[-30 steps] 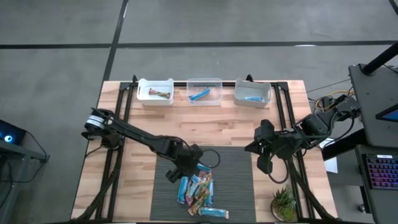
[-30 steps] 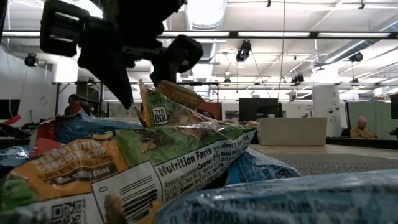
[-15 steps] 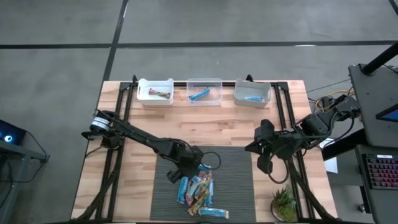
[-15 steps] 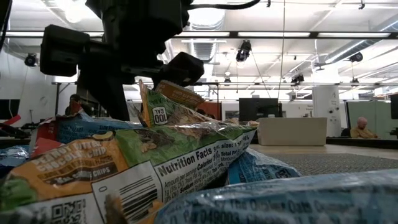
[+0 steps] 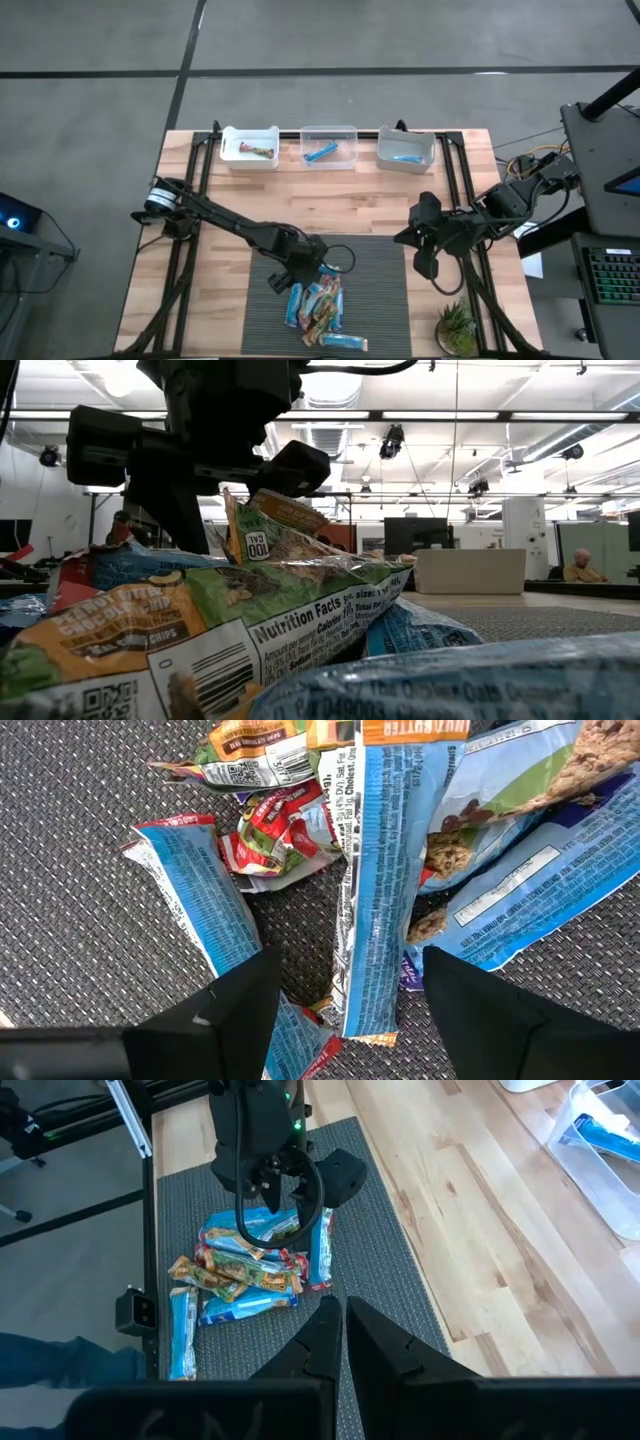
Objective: Pick and place Granola Bars by type
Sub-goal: Put the yellow granola bar into the gray bin
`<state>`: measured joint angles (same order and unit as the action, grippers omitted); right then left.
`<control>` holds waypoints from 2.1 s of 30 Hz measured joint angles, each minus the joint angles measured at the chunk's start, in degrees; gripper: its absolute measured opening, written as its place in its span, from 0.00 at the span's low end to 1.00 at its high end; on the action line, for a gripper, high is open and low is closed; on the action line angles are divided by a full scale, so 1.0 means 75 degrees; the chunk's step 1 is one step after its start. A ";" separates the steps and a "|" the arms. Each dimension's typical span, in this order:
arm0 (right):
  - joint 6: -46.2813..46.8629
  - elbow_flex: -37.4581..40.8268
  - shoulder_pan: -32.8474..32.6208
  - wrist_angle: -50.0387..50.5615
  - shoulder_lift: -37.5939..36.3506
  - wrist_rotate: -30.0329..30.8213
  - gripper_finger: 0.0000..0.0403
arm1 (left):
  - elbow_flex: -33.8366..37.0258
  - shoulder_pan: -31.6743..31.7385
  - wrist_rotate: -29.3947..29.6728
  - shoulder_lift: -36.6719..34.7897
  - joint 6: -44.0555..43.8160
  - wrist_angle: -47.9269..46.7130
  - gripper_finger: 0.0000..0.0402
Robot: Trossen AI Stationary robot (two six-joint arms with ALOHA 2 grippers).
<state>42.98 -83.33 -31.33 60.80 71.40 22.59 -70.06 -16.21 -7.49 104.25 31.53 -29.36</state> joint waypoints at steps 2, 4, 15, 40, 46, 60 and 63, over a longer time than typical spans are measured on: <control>-0.0003 0.0000 0.0000 -0.0003 0.0000 0.0003 0.03 | 0.0000 -0.0009 -0.0008 0.0000 0.0003 0.0014 0.56; 0.0006 0.0000 0.0000 0.0000 0.0000 0.0003 0.03 | 0.0000 -0.0028 -0.0010 0.0000 0.0052 0.0046 0.56; -0.0009 0.0000 0.0001 0.0039 0.0000 0.0015 0.03 | 0.0000 -0.0099 -0.0078 -0.0003 0.0143 0.0082 0.56; 0.0049 0.0000 0.0003 0.0032 0.0000 0.0209 0.03 | 0.0000 -0.0102 -0.0314 0.0000 0.0139 0.0259 0.47; 0.0065 0.0000 0.0003 0.0029 0.0000 0.0207 0.03 | 0.0003 -0.0102 -0.0314 0.0003 0.0096 0.0259 0.46; 0.0067 0.0000 0.0003 0.0026 0.0000 0.0207 0.03 | 0.0012 -0.0102 -0.0308 0.0003 -0.0033 0.0342 0.46; 0.0057 0.0000 0.0001 0.0026 0.0000 0.0207 0.03 | 0.0012 -0.0102 -0.0305 0.0003 -0.0055 0.0364 0.46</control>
<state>43.41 -83.33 -31.33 60.99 71.40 24.14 -69.97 -16.97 -9.78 104.27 31.12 -26.63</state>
